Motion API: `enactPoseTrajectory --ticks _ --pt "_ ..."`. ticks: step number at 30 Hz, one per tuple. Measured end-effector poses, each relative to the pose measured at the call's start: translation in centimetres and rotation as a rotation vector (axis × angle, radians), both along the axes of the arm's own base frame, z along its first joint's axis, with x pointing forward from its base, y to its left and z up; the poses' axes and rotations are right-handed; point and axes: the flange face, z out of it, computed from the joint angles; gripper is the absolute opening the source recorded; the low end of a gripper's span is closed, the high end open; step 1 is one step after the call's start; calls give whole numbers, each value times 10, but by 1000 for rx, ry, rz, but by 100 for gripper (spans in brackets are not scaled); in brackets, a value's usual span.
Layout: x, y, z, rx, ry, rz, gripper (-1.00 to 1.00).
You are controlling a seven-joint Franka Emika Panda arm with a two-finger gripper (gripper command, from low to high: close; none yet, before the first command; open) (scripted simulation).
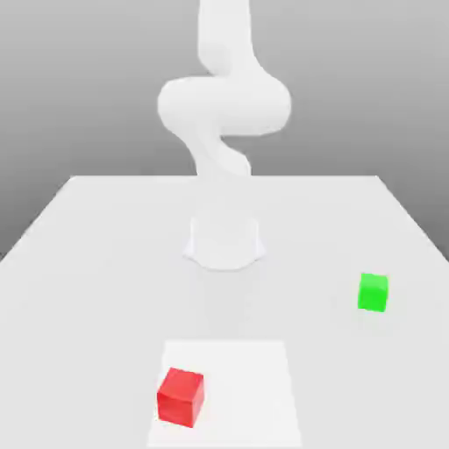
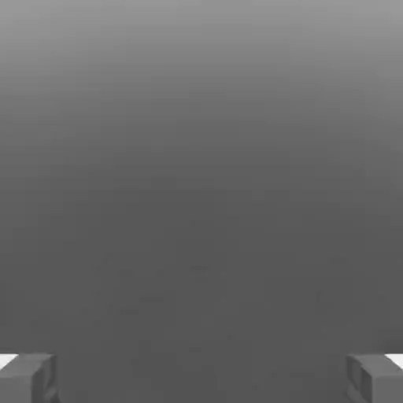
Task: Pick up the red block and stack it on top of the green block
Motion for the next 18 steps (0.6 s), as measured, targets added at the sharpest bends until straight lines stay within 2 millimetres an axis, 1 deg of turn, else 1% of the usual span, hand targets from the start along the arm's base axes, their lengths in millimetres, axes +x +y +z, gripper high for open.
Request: enactPoseTrajectory --ticks 2,4,6,9,13,16,18 --pt "26 -5 -38 8 65 -20 0" --pt "47 -10 -76 16 128 -40 0" --pt "64 -15 -115 24 190 -60 0" --pt "82 -23 -175 36 282 -90 0" --pt "94 -34 -257 53 404 -130 0" --pt "94 -41 -318 67 496 -162 0" --pt "89 -47 -358 77 557 -186 0"
